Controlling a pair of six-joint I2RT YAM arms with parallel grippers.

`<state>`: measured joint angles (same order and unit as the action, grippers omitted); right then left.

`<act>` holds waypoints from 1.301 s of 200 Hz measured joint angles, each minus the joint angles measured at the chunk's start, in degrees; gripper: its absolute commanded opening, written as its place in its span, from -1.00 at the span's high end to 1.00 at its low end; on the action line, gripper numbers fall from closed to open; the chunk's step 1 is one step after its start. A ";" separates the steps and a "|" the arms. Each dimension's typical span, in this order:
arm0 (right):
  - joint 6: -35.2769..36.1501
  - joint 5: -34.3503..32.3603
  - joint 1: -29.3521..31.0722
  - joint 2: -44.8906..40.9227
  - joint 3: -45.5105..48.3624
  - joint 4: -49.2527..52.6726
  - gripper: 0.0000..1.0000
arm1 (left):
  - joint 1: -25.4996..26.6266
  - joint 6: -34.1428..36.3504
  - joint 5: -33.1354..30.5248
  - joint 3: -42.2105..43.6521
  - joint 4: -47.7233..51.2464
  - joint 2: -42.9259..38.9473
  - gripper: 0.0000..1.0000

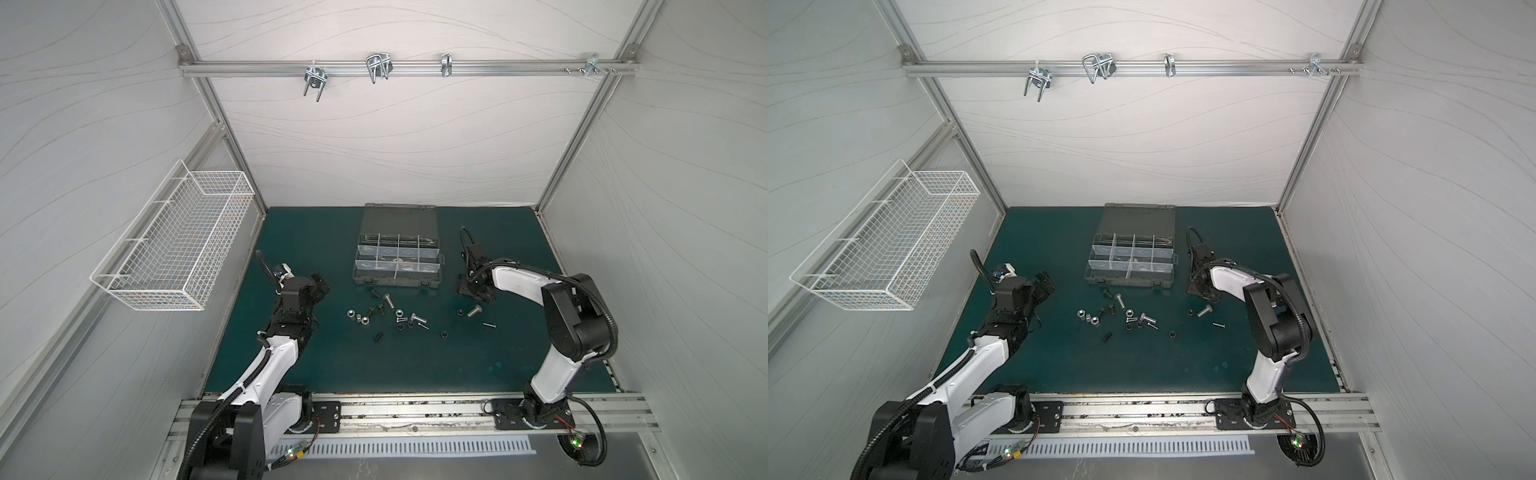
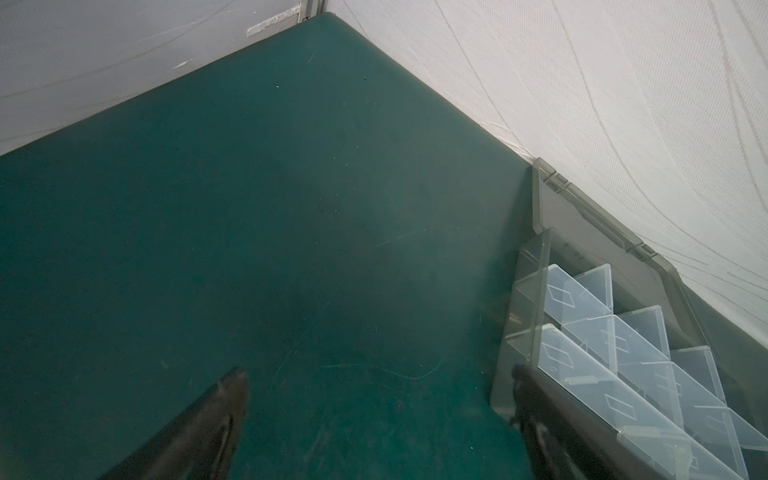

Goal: Sort the screws and nuts into containers
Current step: 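Reach the right gripper to a silver hex bolt and grasp it, then carry the silver bolt over the organizer box and release it into a compartment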

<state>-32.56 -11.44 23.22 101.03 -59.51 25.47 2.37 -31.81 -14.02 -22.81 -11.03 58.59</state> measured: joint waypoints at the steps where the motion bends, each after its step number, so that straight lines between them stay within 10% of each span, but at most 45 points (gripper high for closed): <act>1: -0.04 -0.02 0.00 0.04 -0.04 0.02 -0.40 | 0.00 0.00 0.02 0.00 0.00 0.02 -0.99; 260: 2.89 -0.02 6.27 -3.30 -8.00 2.10 0.33 | 0.04 0.02 0.74 0.00 0.02 0.50 -0.99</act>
<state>-29.67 -11.46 29.50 97.73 -67.51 27.57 2.42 -31.79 -13.28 -22.81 -11.00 59.09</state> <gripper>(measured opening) 0.523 0.995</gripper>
